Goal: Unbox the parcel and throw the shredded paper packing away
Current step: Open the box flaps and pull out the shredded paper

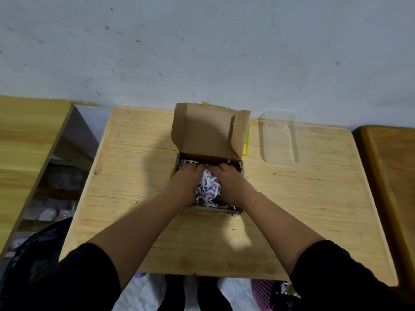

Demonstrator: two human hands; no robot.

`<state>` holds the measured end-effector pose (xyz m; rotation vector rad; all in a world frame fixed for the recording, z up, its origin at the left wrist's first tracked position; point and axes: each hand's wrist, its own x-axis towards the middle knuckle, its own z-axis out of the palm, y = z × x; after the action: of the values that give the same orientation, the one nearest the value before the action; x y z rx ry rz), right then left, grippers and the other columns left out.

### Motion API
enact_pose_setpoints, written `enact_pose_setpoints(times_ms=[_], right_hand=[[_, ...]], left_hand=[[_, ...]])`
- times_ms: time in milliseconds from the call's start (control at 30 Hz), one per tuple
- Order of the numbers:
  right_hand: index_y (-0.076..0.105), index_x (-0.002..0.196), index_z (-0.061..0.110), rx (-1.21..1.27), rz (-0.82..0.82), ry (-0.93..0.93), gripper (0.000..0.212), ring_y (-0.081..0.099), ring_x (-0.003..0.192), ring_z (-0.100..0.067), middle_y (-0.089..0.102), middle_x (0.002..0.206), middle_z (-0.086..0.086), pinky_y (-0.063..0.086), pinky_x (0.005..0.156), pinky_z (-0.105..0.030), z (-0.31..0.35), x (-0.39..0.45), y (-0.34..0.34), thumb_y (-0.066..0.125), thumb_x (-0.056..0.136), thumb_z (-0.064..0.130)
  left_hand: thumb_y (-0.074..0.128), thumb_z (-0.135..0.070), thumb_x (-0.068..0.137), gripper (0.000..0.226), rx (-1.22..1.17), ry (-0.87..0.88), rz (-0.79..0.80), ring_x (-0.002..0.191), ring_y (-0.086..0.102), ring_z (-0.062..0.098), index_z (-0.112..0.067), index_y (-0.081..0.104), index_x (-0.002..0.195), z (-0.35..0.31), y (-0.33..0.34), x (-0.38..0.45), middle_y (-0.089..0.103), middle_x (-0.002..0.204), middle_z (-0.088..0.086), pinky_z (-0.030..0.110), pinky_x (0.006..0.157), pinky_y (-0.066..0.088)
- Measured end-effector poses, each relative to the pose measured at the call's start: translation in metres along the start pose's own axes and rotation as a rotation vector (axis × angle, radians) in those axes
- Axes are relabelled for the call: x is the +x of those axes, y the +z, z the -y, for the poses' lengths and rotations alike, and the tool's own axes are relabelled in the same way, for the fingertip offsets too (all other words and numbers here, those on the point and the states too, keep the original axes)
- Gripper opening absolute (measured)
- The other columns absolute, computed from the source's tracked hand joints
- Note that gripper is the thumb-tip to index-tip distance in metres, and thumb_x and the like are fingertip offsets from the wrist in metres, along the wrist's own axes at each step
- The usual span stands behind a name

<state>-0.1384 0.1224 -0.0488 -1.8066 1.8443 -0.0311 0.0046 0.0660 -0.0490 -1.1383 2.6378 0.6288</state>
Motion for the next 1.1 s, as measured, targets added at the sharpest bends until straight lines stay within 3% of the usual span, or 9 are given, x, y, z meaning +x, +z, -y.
enact_pose_setpoints(times_ms=[100, 300, 433, 500, 600, 733, 900, 967, 1100], right_hand=[[0.040, 0.136, 0.011, 0.058, -0.033, -0.032, 0.075, 0.048, 0.113, -0.032, 0.055, 0.124, -0.014, 0.037, 0.103, -0.041, 0.000, -0.004, -0.009, 0.072, 0.071, 0.027], [0.042, 0.136, 0.021, 0.188, -0.022, 0.012, 0.087, 0.046, 0.119, -0.024, 0.050, 0.129, -0.008, 0.036, 0.103, -0.029, -0.001, -0.019, -0.036, 0.083, 0.059, 0.022], [0.056, 0.121, 0.014, 0.237, -0.095, -0.029, 0.064, 0.057, 0.105, -0.021, 0.061, 0.114, -0.009, 0.044, 0.089, -0.025, 0.010, -0.033, -0.062, 0.080, 0.062, 0.012], [0.057, 0.121, 0.015, 0.247, -0.115, -0.034, 0.064, 0.058, 0.105, -0.021, 0.062, 0.114, -0.008, 0.044, 0.087, -0.024, 0.013, -0.037, -0.074, 0.081, 0.061, 0.010], [0.051, 0.129, 0.021, 0.202, -0.128, -0.038, 0.077, 0.054, 0.111, -0.022, 0.059, 0.121, -0.008, 0.037, 0.090, -0.019, 0.012, -0.037, -0.082, 0.083, 0.059, 0.013], [0.052, 0.127, 0.031, 0.155, -0.145, -0.024, 0.074, 0.055, 0.107, -0.020, 0.060, 0.115, -0.006, 0.034, 0.084, -0.016, 0.010, -0.036, -0.091, 0.083, 0.060, 0.023], [0.050, 0.130, 0.028, 0.205, -0.184, 0.010, 0.078, 0.054, 0.109, -0.021, 0.059, 0.118, -0.006, 0.033, 0.087, -0.018, 0.013, -0.041, -0.107, 0.083, 0.060, 0.026], [0.049, 0.131, 0.025, 0.208, -0.202, 0.015, 0.081, 0.053, 0.109, -0.022, 0.058, 0.119, -0.008, 0.033, 0.087, -0.019, 0.017, -0.046, -0.116, 0.084, 0.058, 0.022], [0.051, 0.130, 0.025, 0.200, -0.228, 0.020, 0.083, 0.054, 0.108, -0.022, 0.059, 0.116, -0.006, 0.035, 0.085, -0.020, 0.027, -0.055, -0.134, 0.086, 0.055, 0.022]], left_hand=[[0.069, -0.029, 0.075, 0.075, -0.049, 0.053, -0.047, 0.123, 0.041, 0.030, -0.010, 0.032, 0.138, 0.002, -0.003, -0.001, 0.048, 0.130, 0.014, 0.038, 0.103, 0.037], [0.067, -0.037, 0.073, 0.078, -0.029, 0.163, -0.106, 0.122, 0.043, 0.030, -0.010, 0.036, 0.140, 0.005, -0.018, -0.002, 0.051, 0.131, 0.011, 0.036, 0.106, 0.032], [0.059, -0.052, 0.069, 0.081, -0.043, 0.205, -0.115, 0.125, 0.044, 0.030, -0.014, 0.042, 0.138, 0.006, -0.034, 0.001, 0.054, 0.132, 0.008, 0.039, 0.104, 0.035], [0.059, -0.058, 0.064, 0.087, -0.092, 0.173, -0.119, 0.126, 0.042, 0.029, -0.020, 0.038, 0.140, 0.005, -0.044, 0.000, 0.051, 0.134, 0.006, 0.042, 0.104, 0.035], [0.073, -0.049, 0.068, 0.088, -0.155, 0.146, -0.096, 0.127, 0.036, 0.028, -0.020, 0.034, 0.141, 0.004, -0.056, -0.001, 0.045, 0.138, 0.007, 0.039, 0.108, 0.030], [0.075, -0.043, 0.071, 0.085, -0.223, 0.191, -0.119, 0.132, 0.035, 0.025, -0.021, 0.034, 0.141, -0.002, -0.072, -0.006, 0.045, 0.140, 0.006, 0.042, 0.111, 0.028], [0.068, -0.048, 0.071, 0.064, -0.293, 0.292, -0.230, 0.107, 0.058, 0.026, -0.011, 0.057, 0.122, -0.016, -0.097, -0.015, 0.065, 0.113, 0.009, 0.044, 0.096, 0.045], [0.066, -0.053, 0.069, 0.073, -0.281, 0.309, -0.262, 0.114, 0.054, 0.028, -0.011, 0.053, 0.128, -0.017, -0.105, -0.019, 0.062, 0.121, 0.010, 0.037, 0.102, 0.039], [0.079, -0.036, 0.069, 0.087, -0.281, 0.249, -0.207, 0.129, 0.035, 0.022, -0.021, 0.034, 0.142, -0.021, -0.127, -0.029, 0.043, 0.141, 0.007, 0.030, 0.105, 0.025]])
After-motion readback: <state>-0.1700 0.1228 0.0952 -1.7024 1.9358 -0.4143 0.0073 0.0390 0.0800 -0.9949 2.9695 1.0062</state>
